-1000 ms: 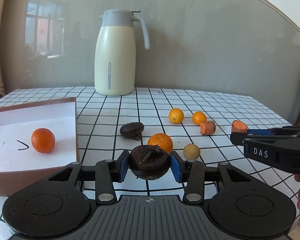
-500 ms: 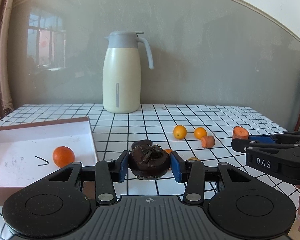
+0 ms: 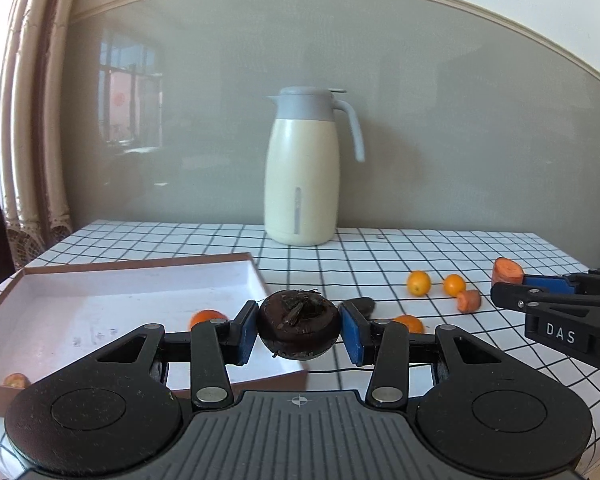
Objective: Organize fruits
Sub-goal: 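Carry the dark fruit and carrot piece over the white box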
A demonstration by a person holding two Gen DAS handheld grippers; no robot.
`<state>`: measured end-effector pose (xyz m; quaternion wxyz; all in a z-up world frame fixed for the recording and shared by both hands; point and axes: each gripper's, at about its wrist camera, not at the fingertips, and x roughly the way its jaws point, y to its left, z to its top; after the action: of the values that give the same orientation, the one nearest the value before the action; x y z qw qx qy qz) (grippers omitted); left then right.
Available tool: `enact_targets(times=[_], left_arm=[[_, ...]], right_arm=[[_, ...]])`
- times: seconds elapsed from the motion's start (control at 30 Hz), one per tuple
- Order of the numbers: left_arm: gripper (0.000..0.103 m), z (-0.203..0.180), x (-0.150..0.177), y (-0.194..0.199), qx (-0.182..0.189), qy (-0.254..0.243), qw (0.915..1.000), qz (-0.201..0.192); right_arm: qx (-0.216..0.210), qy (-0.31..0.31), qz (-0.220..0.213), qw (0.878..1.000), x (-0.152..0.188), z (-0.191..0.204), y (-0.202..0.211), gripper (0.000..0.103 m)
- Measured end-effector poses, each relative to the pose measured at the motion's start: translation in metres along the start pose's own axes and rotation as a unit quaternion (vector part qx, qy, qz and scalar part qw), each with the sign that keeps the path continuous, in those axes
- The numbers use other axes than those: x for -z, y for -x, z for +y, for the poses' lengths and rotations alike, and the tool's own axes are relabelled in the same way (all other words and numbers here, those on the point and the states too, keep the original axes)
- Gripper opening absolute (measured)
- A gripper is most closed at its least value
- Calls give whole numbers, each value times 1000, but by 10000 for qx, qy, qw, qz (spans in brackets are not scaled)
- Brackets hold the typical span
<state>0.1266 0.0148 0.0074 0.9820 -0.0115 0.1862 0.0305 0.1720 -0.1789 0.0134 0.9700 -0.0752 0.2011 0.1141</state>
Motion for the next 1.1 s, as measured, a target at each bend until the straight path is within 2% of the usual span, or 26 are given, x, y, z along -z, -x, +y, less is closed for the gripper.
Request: enact_targets(times=[0.53, 1.1], left_arm=[[44, 78, 1, 18, -664, 281, 9973, -100], [44, 148, 7, 22, -1294, 543, 9901, -96]], right_arm=[[-656, 305, -119, 9973, -14, 73, -9, 17], [-1208, 565, -161, 9909, -25, 134, -25, 16]])
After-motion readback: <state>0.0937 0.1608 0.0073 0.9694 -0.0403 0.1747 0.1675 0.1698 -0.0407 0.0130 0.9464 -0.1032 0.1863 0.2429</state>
